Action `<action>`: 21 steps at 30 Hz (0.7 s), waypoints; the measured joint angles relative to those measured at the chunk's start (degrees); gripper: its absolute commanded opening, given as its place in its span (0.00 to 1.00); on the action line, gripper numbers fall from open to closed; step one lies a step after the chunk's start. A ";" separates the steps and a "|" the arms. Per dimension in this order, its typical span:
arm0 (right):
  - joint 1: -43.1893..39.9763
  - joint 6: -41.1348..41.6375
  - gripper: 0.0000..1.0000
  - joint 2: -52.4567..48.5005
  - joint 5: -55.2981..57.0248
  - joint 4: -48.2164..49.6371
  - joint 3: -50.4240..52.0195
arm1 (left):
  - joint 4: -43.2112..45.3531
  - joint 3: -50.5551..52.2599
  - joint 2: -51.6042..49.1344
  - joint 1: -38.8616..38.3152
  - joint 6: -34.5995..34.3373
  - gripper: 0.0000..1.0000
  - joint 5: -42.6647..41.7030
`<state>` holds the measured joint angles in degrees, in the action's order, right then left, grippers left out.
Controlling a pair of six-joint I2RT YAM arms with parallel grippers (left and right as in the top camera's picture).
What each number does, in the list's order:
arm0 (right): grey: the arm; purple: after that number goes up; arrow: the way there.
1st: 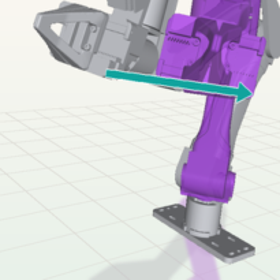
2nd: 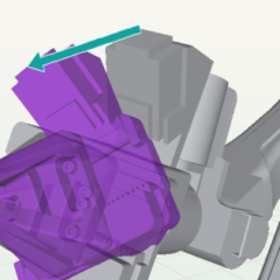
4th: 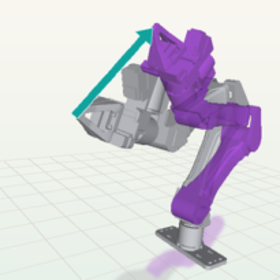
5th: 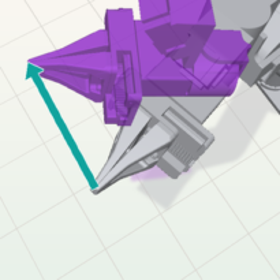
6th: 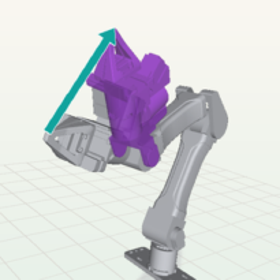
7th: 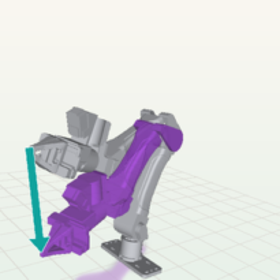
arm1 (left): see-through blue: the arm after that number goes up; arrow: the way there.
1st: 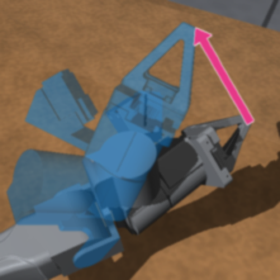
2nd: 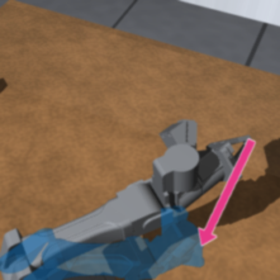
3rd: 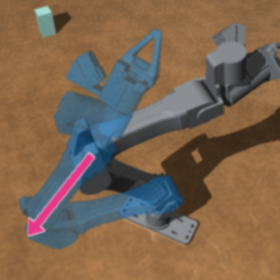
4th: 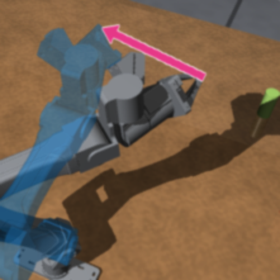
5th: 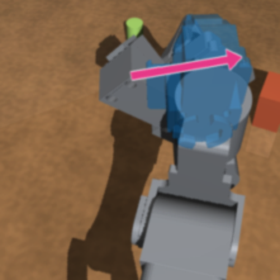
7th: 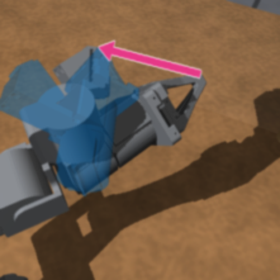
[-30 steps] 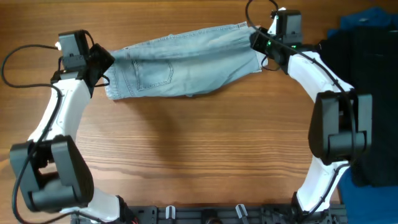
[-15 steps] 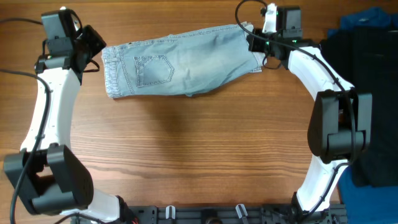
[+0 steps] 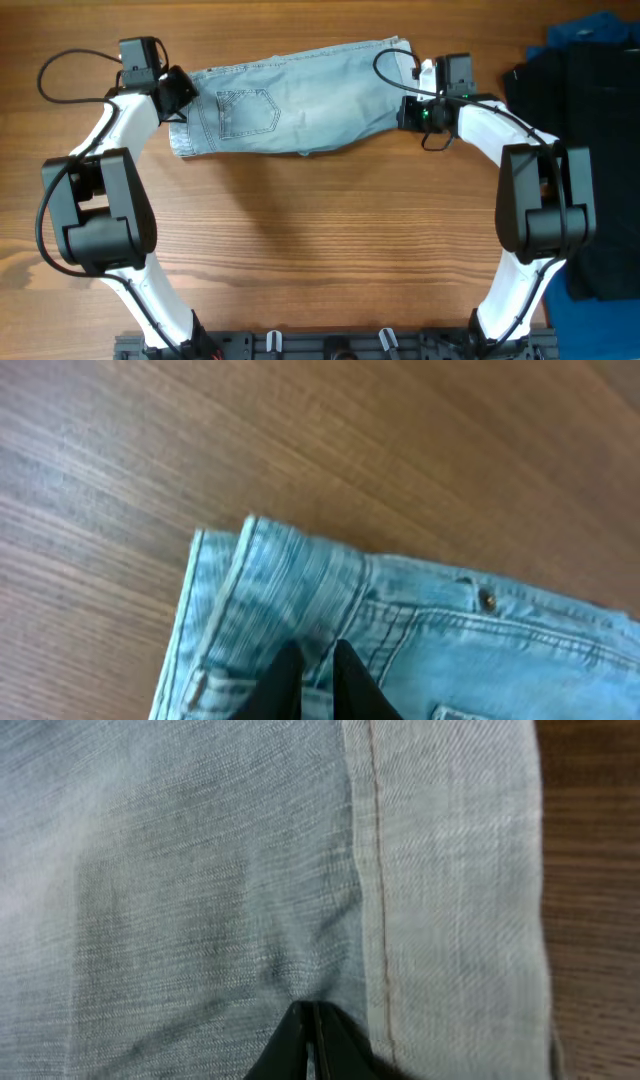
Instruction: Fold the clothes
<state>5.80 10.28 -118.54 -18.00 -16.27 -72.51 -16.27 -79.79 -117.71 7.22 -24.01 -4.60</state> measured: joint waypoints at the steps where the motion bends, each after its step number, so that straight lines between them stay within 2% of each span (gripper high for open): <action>1: 0.02 0.15 0.04 0.37 -0.09 -0.02 0.76 | 1.07 0.00 0.00 0.00 0.00 0.09 0.00; 6: 0.02 1.36 0.04 1.70 -0.42 -2.93 1.97 | 4.31 -0.22 0.00 0.00 0.83 0.11 0.00; 10: 0.11 1.38 0.04 4.70 -0.02 -11.19 -0.02 | -0.74 -3.87 1.42 0.07 1.46 0.11 0.00; 12: 0.59 0.72 0.06 7.91 0.44 -11.19 -2.60 | -2.78 -4.85 3.63 0.07 1.49 0.08 0.00; 14: 1.53 0.07 0.11 11.43 1.57 -8.17 -4.55 | -5.66 -5.64 5.31 0.07 1.55 0.07 0.00; 17: 2.78 -0.37 0.11 13.55 2.99 -2.08 -6.38 | -12.00 -6.10 5.77 0.07 1.75 0.06 0.00; 19: 2.89 -0.57 0.13 12.57 3.48 1.92 -6.38 | -16.72 -6.05 5.75 0.07 1.86 0.06 0.00; 21: 2.89 -0.52 0.21 7.82 4.24 9.77 -6.32 | -20.57 -6.14 5.75 0.07 1.88 0.05 0.00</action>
<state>8.69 9.76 -110.72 -13.76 -6.50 -78.83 -36.84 -85.93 -111.96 7.29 -22.13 -4.60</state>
